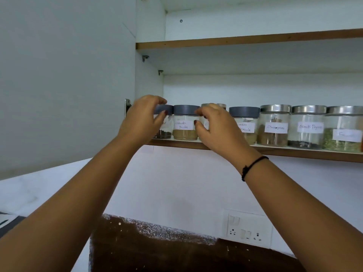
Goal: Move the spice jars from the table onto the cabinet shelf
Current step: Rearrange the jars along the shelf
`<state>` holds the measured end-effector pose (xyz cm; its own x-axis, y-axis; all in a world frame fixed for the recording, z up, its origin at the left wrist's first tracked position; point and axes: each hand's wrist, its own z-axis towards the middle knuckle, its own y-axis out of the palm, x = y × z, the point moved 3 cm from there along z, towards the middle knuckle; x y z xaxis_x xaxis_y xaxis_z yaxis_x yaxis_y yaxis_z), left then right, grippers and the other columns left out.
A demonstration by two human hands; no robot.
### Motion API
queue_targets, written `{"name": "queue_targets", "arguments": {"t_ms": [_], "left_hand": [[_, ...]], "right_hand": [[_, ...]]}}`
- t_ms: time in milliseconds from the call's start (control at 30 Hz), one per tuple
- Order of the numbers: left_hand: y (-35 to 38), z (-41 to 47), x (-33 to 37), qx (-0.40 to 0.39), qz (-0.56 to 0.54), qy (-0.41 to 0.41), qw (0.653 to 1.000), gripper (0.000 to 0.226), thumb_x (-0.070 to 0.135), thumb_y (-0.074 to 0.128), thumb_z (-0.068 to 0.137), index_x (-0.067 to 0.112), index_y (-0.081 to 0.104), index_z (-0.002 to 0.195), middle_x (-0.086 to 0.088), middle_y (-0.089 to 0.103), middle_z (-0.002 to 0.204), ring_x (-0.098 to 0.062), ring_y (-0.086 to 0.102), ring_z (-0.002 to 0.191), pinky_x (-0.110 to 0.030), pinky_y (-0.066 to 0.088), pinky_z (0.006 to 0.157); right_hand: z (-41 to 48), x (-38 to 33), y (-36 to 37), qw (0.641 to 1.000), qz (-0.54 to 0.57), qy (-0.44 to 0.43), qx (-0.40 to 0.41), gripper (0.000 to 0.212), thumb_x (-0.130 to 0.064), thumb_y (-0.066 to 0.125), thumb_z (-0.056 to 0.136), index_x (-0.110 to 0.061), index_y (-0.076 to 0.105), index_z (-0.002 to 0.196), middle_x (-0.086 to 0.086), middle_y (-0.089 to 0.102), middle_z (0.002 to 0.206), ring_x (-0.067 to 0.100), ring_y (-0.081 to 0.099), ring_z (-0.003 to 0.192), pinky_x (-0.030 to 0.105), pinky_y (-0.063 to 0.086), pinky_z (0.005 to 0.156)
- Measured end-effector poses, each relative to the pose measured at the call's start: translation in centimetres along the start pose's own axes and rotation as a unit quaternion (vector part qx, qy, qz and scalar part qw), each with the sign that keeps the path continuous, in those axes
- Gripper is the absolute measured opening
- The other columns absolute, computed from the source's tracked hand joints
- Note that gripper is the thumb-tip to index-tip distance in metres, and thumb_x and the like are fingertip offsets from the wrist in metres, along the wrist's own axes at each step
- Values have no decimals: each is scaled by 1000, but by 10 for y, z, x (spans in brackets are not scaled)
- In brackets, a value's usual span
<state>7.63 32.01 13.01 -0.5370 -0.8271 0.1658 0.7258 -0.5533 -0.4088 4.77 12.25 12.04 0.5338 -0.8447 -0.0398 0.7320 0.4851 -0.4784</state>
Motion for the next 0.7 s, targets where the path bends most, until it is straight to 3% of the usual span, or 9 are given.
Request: {"name": "queue_targets", "arguments": {"t_ms": [133, 300, 433, 567, 700], "left_hand": [[7, 30, -14, -51, 87, 2, 995, 39, 14, 49, 103, 13, 53, 141, -11, 55, 144, -31, 49, 132, -45, 40, 109], [22, 52, -32, -119, 146, -14, 982, 27, 10, 46, 102, 6, 67, 119, -17, 67, 118, -35, 60, 107, -45, 50, 90], [25, 61, -36, -128, 140, -19, 982, 27, 11, 48, 102, 9, 72, 116, -15, 70, 113, -33, 62, 103, -40, 50, 85], [26, 70, -35, -146, 140, -16, 979, 27, 23, 54, 102, 10, 72, 117, -13, 70, 113, -31, 63, 102, -38, 49, 83], [33, 83, -34, -174, 164, -16, 971, 25, 22, 59, 100, 11, 71, 119, -12, 70, 110, -28, 63, 97, -33, 46, 77]], "right_hand": [[31, 0, 14, 996, -83, -14, -42, 27, -14, 47, 97, -8, 62, 119, 8, 60, 117, 26, 54, 112, 38, 48, 92], [63, 7, 35, 983, -170, -35, -58, 18, -4, 46, 92, -10, 63, 98, 7, 60, 101, 27, 55, 99, 32, 39, 79], [79, 9, 52, 973, -213, -57, -63, 16, -8, 48, 94, -13, 63, 94, 2, 55, 87, 25, 56, 90, 33, 36, 81], [92, 15, 63, 980, -185, -33, -66, 18, -13, 49, 96, -10, 67, 97, 8, 66, 91, 27, 61, 85, 31, 43, 71], [103, 21, 74, 980, -176, -2, -93, 19, -14, 53, 95, -11, 68, 107, 9, 67, 101, 27, 62, 90, 35, 52, 77]]}}
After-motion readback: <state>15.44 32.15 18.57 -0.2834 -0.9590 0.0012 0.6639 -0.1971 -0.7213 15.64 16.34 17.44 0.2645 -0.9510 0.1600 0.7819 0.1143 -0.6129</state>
